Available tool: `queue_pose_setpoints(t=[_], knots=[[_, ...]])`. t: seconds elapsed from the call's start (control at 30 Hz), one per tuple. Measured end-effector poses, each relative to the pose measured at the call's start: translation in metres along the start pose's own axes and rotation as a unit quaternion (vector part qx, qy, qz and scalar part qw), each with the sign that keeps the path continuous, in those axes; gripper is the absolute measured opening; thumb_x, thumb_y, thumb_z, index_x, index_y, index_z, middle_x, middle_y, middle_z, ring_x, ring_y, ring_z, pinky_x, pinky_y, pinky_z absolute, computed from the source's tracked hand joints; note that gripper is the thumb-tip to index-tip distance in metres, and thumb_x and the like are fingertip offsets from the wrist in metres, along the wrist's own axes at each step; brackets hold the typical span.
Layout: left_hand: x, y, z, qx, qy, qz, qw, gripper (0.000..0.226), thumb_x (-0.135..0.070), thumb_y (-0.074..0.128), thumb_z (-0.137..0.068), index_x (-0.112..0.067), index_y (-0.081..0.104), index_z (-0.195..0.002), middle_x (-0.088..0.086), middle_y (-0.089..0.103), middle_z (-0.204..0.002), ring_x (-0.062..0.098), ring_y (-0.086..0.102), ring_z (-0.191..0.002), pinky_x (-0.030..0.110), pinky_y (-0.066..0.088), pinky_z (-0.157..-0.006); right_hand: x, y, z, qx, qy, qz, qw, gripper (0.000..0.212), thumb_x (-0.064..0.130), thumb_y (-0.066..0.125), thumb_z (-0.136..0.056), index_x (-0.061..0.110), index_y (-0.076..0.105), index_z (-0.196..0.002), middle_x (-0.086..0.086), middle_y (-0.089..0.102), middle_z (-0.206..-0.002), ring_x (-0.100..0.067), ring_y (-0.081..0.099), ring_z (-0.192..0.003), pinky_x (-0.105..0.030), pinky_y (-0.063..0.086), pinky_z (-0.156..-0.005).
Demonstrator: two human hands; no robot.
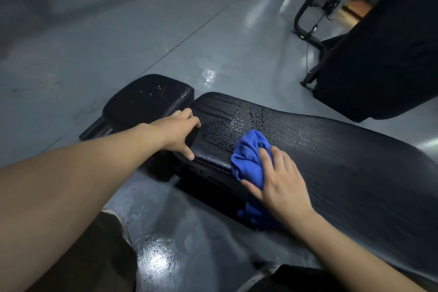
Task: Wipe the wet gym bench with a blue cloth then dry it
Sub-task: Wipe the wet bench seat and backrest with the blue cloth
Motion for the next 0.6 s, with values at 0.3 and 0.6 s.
queue_pose_setpoints(t=[0.3, 0.6], knots=[[-0.003, -0.001, 0.003, 0.000, 0.023, -0.033, 0.999, 0.095, -0.056, 0.085, -0.062, -0.029, 0.037, -0.139, -0.007, 0.032, -0.129, 0.016, 0.036, -0.122, 0.040, 0.048, -0.095, -0.006, 0.001, -0.008, -0.017, 0.046, -0.015, 0.999, 0.084, 0.072, 0.041, -0.087, 0.003, 0.051, -0.133, -0.022, 0.052, -0.124, -0.041, 0.052, -0.107, -0.050, 0.046, -0.092], [-0.005, -0.003, -0.003, -0.008, 0.032, -0.049, 0.998, 0.094, -0.056, 0.085, -0.063, -0.027, 0.038, -0.139, -0.005, 0.033, -0.129, 0.017, 0.038, -0.121, 0.034, 0.045, -0.090, -0.002, 0.039, -0.113, 0.003, 0.094, -0.044, 0.995, 0.086, 0.076, 0.034, -0.083, 0.008, 0.050, -0.134, -0.019, 0.055, -0.115, -0.040, 0.053, -0.100, -0.050, 0.047, -0.086]])
Point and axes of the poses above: each hand's wrist, its own z-axis away from the middle knuckle, its own y-axis out of the palm, x = y × z, the point moved 8 cm from there along -z, towards the middle knuckle
